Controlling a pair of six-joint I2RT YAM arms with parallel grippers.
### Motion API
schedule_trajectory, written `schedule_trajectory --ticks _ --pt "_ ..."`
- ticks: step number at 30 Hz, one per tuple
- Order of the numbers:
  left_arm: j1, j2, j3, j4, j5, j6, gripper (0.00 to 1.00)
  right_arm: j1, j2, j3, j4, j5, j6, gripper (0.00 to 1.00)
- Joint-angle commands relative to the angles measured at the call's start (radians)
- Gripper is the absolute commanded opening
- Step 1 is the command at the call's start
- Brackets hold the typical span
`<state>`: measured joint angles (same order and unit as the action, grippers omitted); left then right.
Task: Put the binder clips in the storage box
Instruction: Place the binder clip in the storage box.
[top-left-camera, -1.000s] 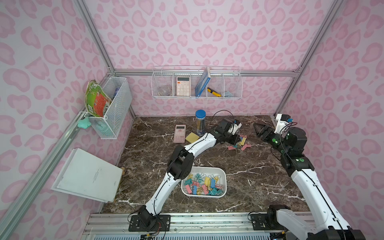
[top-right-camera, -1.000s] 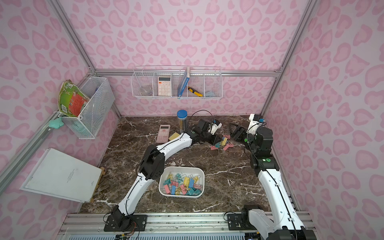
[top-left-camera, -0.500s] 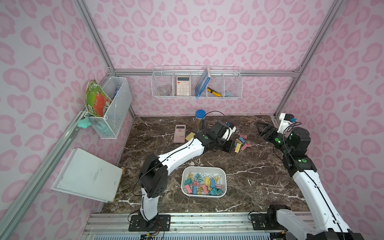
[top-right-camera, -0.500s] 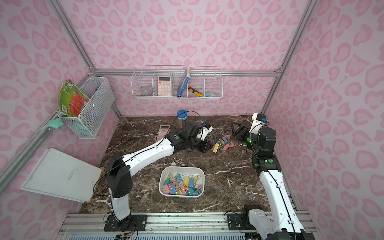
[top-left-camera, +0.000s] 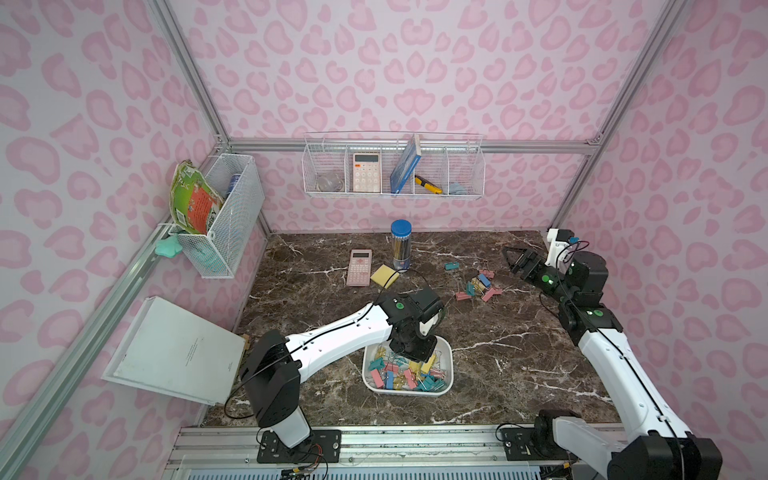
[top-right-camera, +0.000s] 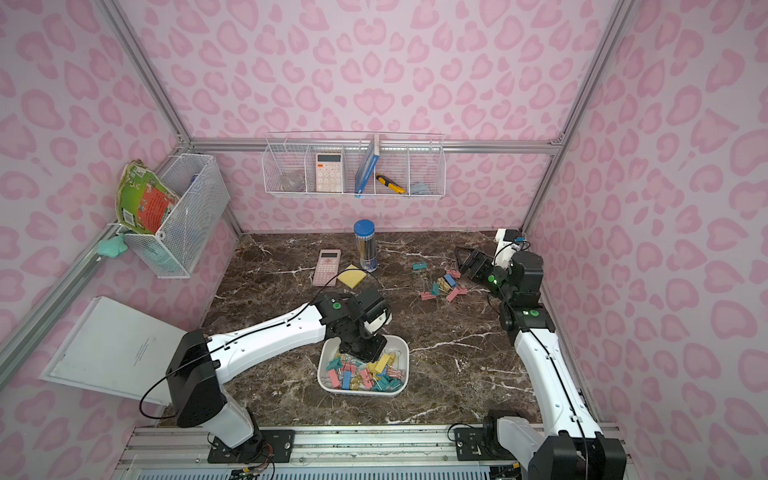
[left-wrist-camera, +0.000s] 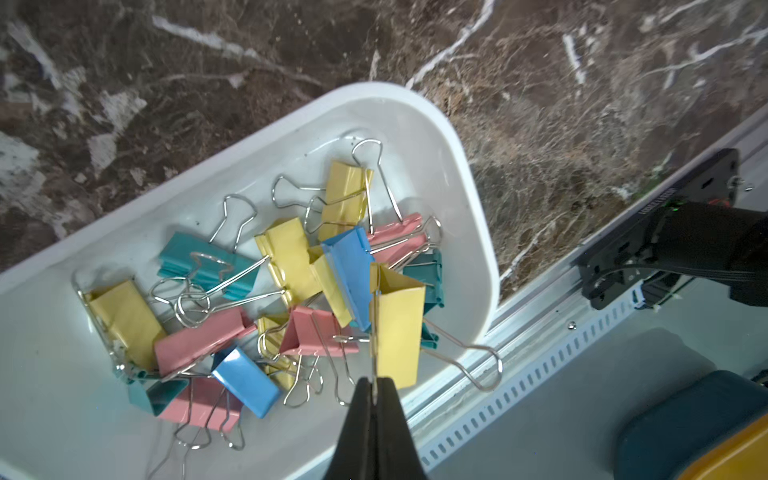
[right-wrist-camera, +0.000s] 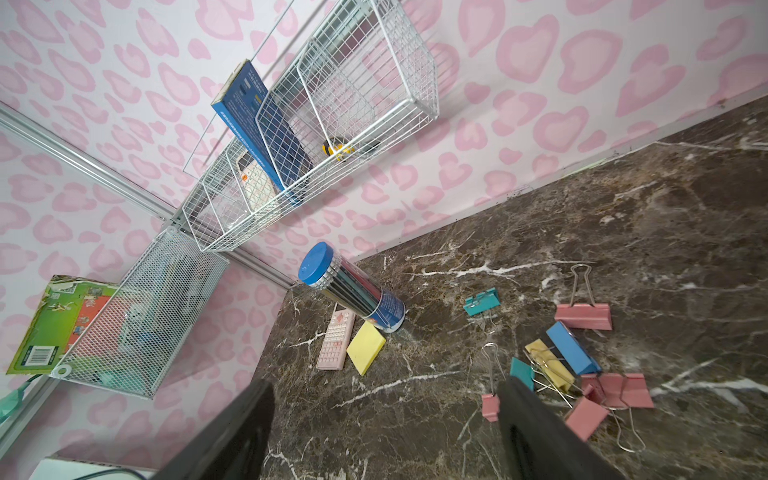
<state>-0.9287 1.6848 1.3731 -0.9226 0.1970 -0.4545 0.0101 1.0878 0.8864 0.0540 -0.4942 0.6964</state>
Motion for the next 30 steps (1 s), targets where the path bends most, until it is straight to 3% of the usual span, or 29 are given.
schedule_trajectory --ticks 1,8,19,26,30 --pt "-0.004 0.035 0.005 -0.044 -0.060 -0.027 0.00 0.000 0.004 0.001 0.046 -0.043 -0.006 0.87" --pt "-0.007 0.108 0.008 0.006 -0.061 -0.025 0.00 0.001 -0.009 -0.003 0.026 -0.036 -0.016 0.87" --pt "-0.002 -0.009 0.012 0.041 -0.146 -0.041 0.38 0.012 -0.015 -0.031 0.008 -0.024 -0.027 0.87" --pt "0.037 -0.086 0.025 0.097 -0.174 -0.070 0.41 0.052 0.005 -0.020 -0.102 0.078 -0.055 0.85" --pt "0.079 -0.087 0.072 0.163 -0.195 -0.113 0.42 0.093 0.096 0.001 -0.207 0.175 -0.055 0.83"
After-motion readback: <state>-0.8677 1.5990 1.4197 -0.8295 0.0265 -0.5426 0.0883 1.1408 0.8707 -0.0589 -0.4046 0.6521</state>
